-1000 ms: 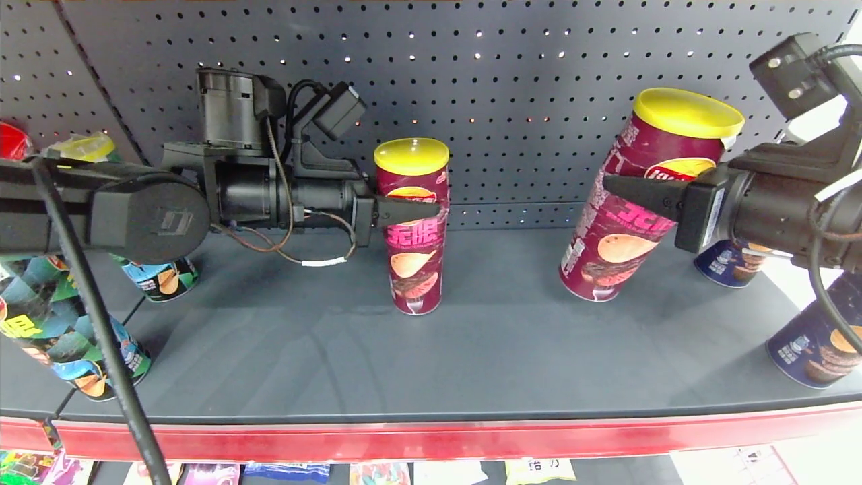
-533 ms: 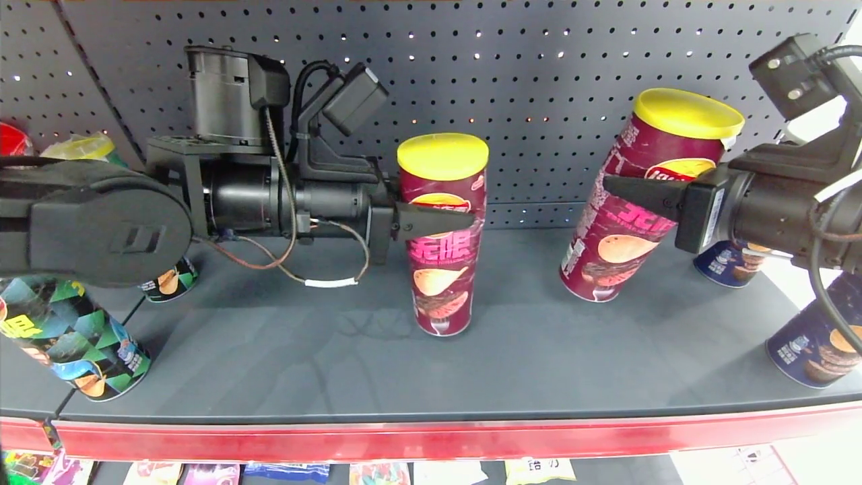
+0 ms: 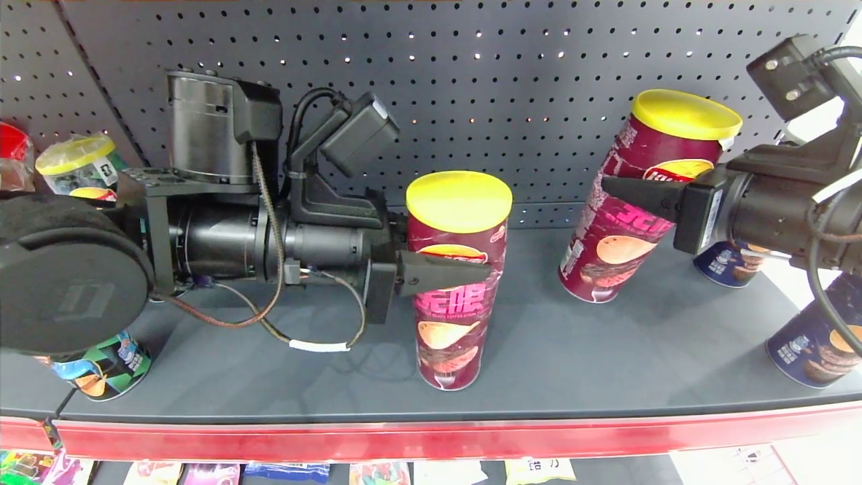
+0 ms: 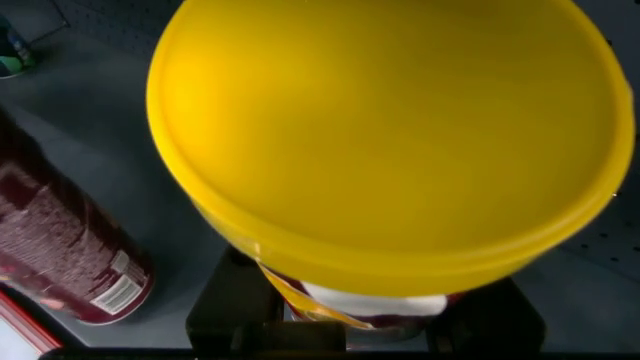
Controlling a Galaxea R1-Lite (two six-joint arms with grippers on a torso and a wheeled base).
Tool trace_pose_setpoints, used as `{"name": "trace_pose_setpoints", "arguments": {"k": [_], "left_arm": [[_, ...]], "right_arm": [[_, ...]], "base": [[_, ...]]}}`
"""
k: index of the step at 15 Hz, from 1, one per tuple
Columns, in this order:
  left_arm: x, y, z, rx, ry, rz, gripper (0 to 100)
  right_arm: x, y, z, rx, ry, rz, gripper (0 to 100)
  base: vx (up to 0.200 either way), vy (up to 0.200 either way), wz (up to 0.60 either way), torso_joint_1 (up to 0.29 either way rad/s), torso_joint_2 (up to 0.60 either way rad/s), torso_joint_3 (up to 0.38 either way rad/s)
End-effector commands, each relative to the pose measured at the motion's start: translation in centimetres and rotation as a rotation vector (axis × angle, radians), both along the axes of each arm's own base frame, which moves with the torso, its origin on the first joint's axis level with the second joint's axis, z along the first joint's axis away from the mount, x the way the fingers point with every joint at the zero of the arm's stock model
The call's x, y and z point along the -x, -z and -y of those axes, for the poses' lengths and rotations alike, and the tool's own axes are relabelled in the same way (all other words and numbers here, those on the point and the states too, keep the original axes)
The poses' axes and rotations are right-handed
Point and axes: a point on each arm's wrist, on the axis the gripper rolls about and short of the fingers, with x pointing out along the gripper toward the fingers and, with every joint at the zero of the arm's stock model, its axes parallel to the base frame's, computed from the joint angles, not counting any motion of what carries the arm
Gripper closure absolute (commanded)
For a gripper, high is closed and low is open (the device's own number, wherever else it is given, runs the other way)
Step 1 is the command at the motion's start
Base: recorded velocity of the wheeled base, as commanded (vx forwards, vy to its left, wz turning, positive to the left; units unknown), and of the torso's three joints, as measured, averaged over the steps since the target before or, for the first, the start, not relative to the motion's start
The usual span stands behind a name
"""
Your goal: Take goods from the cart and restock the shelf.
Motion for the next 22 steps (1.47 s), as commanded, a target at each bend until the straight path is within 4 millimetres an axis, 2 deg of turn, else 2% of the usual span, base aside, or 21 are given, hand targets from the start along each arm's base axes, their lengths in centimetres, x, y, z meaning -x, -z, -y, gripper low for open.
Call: {"name": "trace_pose_setpoints", "arguments": {"k": [1, 5, 14, 17, 22], "left_arm": [[0.8, 0.1, -0.4, 0.003, 0.004, 0.005, 100], [0.7, 1.2, -0.4, 0.007, 0.001, 0.011, 100], [0.7, 1.8, 0.5, -0.001, 0.02, -0.005, 100], [0.4, 1.8, 1.6, 0.023, 0.013, 0.035, 100], [1.0, 1.7, 2.1, 0.027, -0.02, 0.016, 100]], "right_arm": [[0.0, 0.0, 0.0, 0.001, 0.0, -0.001, 100], [-0.1, 0.1, 0.0, 0.004, 0.0, -0.003, 100], [-0.1, 0.1, 0.0, 0.003, 0.0, -0.002, 100], [-0.1, 0.1, 0.0, 0.003, 0.0, -0.002, 100], [-0.2, 0.1, -0.1, 0.003, 0.0, -0.005, 100]], "base": [[0.0, 0.0, 0.0, 0.0, 0.0, 0.0], [0.0, 0.0, 0.0, 0.0, 0.0, 0.0], [0.0, 0.0, 0.0, 0.0, 0.0, 0.0], [0.0, 0.0, 0.0, 0.0, 0.0, 0.0], [0.0, 0.0, 0.0, 0.0, 0.0, 0.0]]}}
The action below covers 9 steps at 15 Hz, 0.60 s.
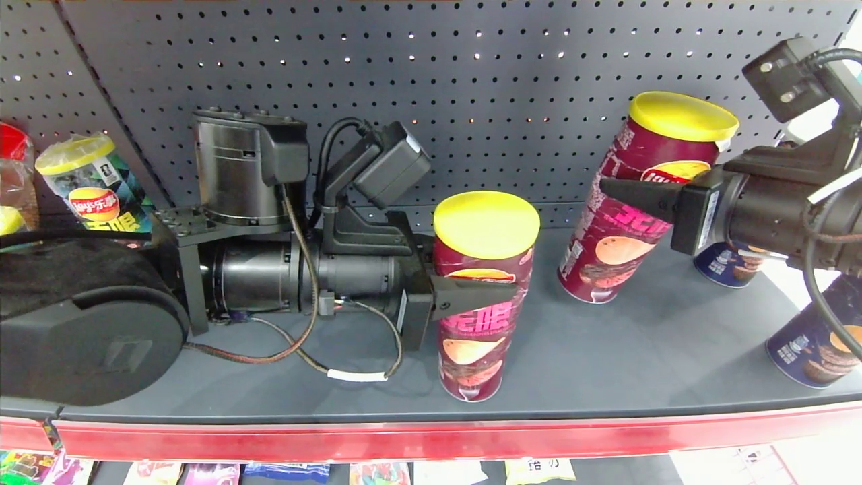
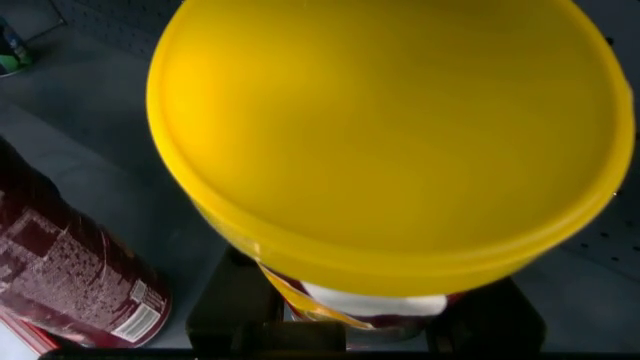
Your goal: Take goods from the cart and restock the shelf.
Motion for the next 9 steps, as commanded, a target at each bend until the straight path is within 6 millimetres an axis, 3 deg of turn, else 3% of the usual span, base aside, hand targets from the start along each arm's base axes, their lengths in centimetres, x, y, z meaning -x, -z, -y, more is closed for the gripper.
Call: {"name": "trace_pose_setpoints", "arguments": {"k": [1, 9], "left_arm": [[0.1, 0.0, 0.0, 0.0, 0.001, -0.001, 100], [1.4, 0.4, 0.3, -0.005, 0.023, -0.042, 100]], "right_arm": [[0.0, 0.0, 0.0, 0.001, -0.001, 0.001, 100], [0.0, 0.0, 0.0, 0.002, -0.001, 0.0, 100]], "base": [[0.0, 0.0, 0.0, 0.0, 0.0, 0.0], [0.0, 0.0, 0.0, 0.0, 0.0, 0.0]]}}
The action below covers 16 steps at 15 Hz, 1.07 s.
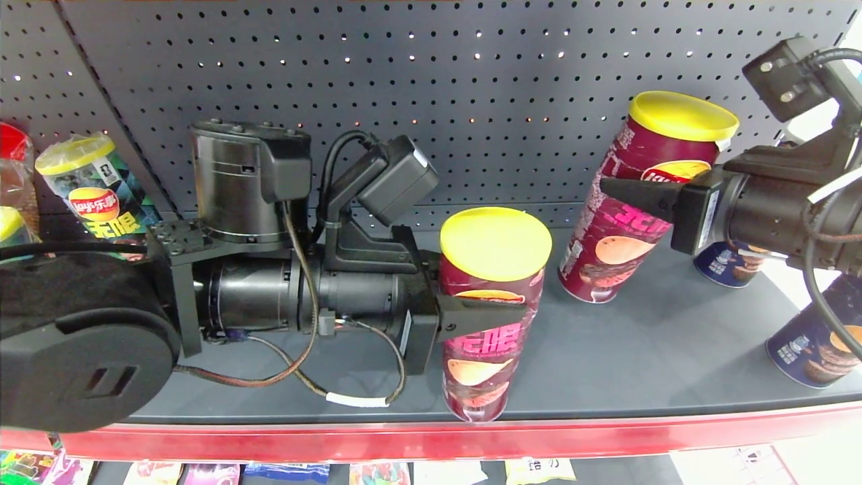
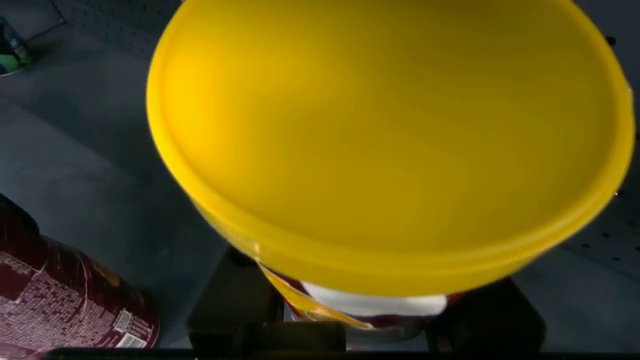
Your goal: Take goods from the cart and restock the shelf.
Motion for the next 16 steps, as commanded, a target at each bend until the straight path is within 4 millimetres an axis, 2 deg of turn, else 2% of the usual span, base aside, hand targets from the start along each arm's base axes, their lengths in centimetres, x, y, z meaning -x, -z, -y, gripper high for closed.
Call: {"name": "trace_pose_setpoints", "arguments": {"k": [1, 11, 16], "left_arm": [[0.2, -0.1, -0.1, 0.003, 0.001, 0.003, 100], [0.4, 0.0, -0.2, -0.001, -0.01, 0.0, 100], [1.9, 0.0, -0.4, 0.002, -0.009, -0.054, 100]], "right_arm": [[0.0, 0.0, 0.0, 0.001, 0.0, -0.001, 100], [0.0, 0.0, 0.0, 0.0, 0.0, -0.001, 100], [-0.1, 0.0, 0.0, 0.001, 0.0, -0.001, 100]], "base": [[0.0, 0.0, 0.0, 0.0, 0.0, 0.0], [0.0, 0.0, 0.0, 0.0, 0.0, 0.0], [0.0, 0.0, 0.0, 0.0, 0.0, 0.0]]}}
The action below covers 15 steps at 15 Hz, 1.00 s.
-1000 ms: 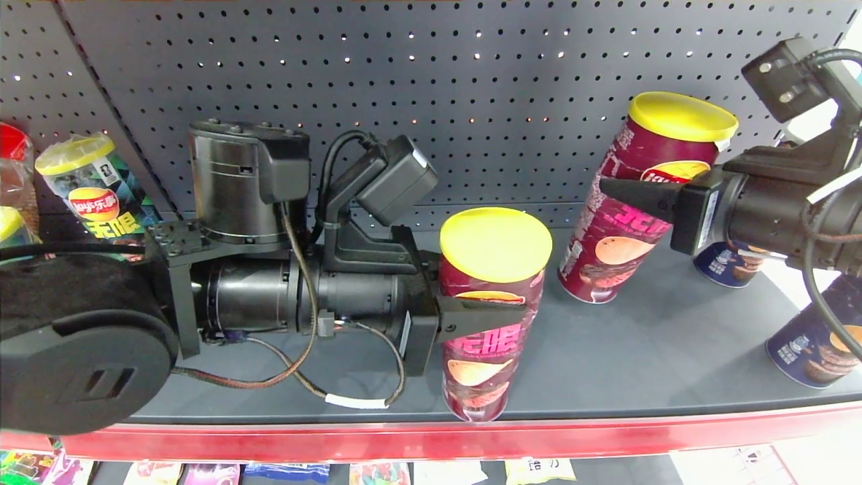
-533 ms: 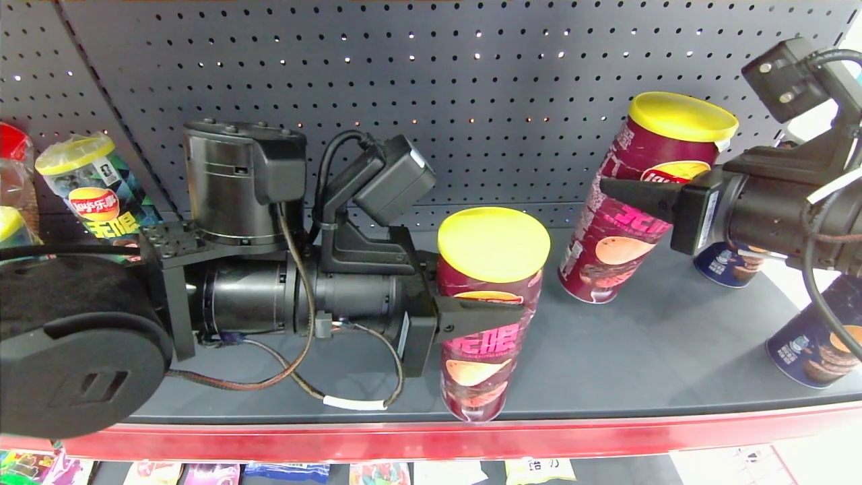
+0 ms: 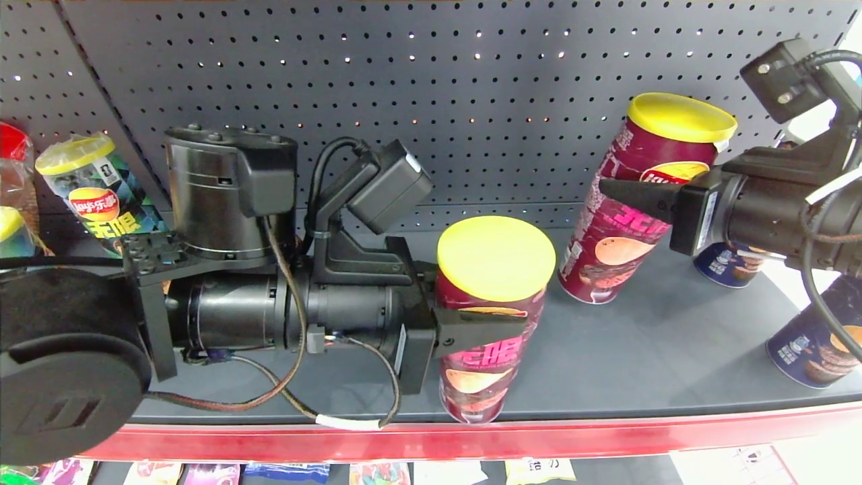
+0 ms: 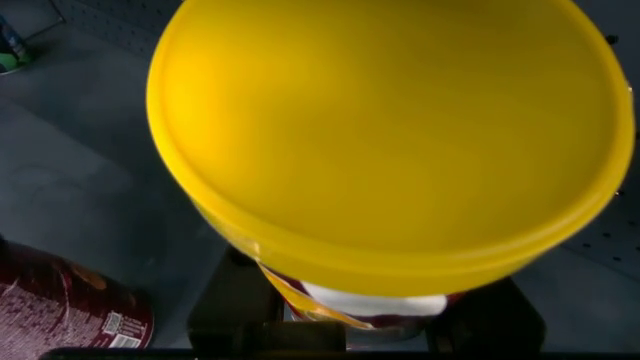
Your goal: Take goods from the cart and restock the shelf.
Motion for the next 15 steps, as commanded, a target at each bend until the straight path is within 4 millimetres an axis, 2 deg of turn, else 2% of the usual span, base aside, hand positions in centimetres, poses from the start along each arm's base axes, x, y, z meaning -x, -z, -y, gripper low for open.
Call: {"name": "trace_pose_setpoints", "arguments": {"k": [1, 11, 12, 15], "left_arm": [[0.42, 0.14, -0.15, -0.004, 0.006, -0.007, 100], [-0.07, 0.5, -0.34, -0.014, -0.023, -0.015, 100], [-0.06, 0.54, -0.35, -0.016, -0.023, -0.017, 0], [-0.04, 0.45, -0.37, -0.013, -0.023, -0.014, 0]], "right_arm": [[-0.03, -0.02, -0.04, 0.0, -0.001, 0.001, 100], [0.01, -0.01, -0.01, 0.0, -0.001, 0.001, 100], [0.01, -0.01, -0.01, 0.0, -0.001, 0.001, 100], [0.03, -0.01, -0.05, 0.0, -0.003, 0.001, 100]], "base": [[0.0, 0.0, 0.0, 0.0, 0.0, 0.0], [0.0, 0.0, 0.0, 0.0, 0.0, 0.0], [0.0, 0.0, 0.0, 0.0, 0.0, 0.0], [0.0, 0.0, 0.0, 0.0, 0.0, 0.0]]}}
